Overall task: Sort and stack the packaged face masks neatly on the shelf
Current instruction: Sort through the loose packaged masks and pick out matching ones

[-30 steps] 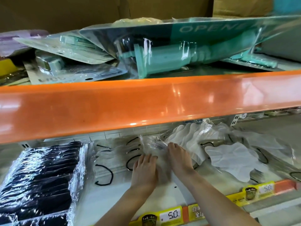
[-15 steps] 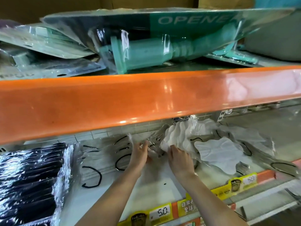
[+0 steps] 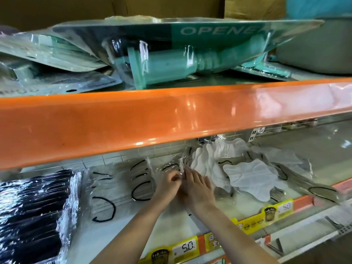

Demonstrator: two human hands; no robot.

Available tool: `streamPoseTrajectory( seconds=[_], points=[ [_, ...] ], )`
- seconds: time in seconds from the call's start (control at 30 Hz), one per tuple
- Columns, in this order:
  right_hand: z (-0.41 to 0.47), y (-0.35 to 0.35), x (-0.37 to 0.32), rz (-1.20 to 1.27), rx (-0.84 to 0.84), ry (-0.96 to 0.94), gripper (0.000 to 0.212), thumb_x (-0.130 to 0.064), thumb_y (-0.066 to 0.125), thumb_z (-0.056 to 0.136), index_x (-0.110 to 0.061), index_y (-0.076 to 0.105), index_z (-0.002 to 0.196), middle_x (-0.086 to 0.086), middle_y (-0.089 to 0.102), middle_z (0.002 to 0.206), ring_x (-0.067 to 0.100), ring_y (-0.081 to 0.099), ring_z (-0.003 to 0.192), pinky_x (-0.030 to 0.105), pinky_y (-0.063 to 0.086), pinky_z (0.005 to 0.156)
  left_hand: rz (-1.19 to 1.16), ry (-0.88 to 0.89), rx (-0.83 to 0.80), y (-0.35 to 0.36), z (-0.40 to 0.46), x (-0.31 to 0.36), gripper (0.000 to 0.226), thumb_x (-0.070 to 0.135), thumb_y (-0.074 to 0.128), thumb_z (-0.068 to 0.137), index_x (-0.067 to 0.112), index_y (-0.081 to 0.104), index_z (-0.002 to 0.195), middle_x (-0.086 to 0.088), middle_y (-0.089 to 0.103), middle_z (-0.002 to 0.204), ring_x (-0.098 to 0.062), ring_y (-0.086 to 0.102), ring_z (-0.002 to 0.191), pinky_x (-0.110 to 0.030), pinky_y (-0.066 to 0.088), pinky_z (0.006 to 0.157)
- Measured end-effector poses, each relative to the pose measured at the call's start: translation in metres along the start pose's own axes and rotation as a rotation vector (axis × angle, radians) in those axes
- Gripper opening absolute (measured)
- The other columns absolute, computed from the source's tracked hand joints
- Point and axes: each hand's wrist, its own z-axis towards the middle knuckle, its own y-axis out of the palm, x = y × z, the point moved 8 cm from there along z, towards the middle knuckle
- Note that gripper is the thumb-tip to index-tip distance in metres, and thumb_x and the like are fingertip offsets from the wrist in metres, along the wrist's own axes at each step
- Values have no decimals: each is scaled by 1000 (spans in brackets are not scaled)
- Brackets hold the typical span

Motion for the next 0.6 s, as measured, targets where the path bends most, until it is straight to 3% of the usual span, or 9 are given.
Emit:
streamPoseTrajectory(
  seconds=[0.1,0.23,0.37,0.5,0.6],
  points=[
    [4,-12,6,10,112,10,46,-21,41,96,-24,30,142,-8,36,147,9,29,138,29,23,109,165,82,-65,-1,-2,7,33,-10,46,87,7,67,106,-3,66,94,-6,57,81,-8,40,70],
    [5,-23,7,-59,115,27,36,-7,39,95,-16,43,129,-1,52,131,19,50,124,30,38,93,520,68,92,-21,12,-5,41,1,49,85,9,55,124,-9,59,120,-24,53,115,-35,44,96],
    [9,-24,1,-133,87,35,29,-3,35,96,-11,45,122,5,57,126,24,57,116,35,47,82,811,-7,47,-22,28,-11,39,2,42,90,5,40,129,-19,46,133,-36,32,132,-40,25,111],
    [14,-25,-7,-169,71,11,27,-5,37,97,-11,46,122,7,57,124,25,58,114,37,48,80,1002,-54,-13,-17,35,-17,47,9,41,96,8,30,142,-21,35,146,-37,24,139,-43,24,113],
    [15,-24,-11,-173,79,-4,26,-9,37,98,-10,48,121,10,57,122,28,58,112,37,48,80,1094,-2,28,-13,34,-9,44,10,41,97,11,34,141,-17,39,141,-35,32,134,-42,29,108]
  ],
)
